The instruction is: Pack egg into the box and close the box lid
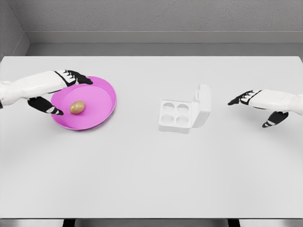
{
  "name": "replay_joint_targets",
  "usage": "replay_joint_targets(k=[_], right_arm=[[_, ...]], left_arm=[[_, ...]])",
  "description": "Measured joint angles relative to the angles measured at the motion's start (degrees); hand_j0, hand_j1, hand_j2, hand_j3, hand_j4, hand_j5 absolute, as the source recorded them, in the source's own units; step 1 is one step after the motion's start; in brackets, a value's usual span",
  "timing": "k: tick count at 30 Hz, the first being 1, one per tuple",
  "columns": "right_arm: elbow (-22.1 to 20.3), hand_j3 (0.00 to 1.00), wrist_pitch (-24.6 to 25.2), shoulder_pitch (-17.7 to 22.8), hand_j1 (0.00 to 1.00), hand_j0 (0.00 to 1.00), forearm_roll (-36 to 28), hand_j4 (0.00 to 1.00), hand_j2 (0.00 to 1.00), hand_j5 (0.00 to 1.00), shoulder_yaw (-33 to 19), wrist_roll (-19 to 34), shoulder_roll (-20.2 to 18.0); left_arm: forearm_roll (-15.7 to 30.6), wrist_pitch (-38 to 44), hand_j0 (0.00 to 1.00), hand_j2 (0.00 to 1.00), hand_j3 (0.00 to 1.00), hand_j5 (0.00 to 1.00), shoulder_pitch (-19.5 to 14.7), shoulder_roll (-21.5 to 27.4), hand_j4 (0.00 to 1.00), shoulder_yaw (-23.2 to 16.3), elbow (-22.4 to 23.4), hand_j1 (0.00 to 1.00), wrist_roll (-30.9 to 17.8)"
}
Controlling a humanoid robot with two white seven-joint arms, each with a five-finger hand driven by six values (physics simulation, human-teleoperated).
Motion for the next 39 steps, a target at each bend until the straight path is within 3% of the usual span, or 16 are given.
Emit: replay_joint_targets(k=[13,23,39], right_arm=[[0.49,1.00,0.01,-1.05,1.00,1.00,-0.07,1.00,1.00,1.00,-0.14,0.00,-1.02],[0.02,1.00,0.00,-2.11,1.00,1.00,-0.01,1.00,1.00,1.00,-0.25,0.00,-1.14],[-2.14,1.00,0.00,-1.58,1.00,1.00,0.00,1.00,1.00,1.00,-0.17,0.00,-1.22]], left_arm=[[-3.99,0.00,1.00,1.00,1.00,1.00,-0.18,-2.78,1.00,-0.28,2.53,1.00,-0.13],[-6.65,0.00,1.00,1.00,1.00,1.00,-2.46,-5.96,1.00,-1.24,8.46,1.00,-0.13],[-12.65,0.01,1.00,1.00,1.00,1.00,-3.34,-8.47,1.00,-2.34,11.07,1.00,-0.13]])
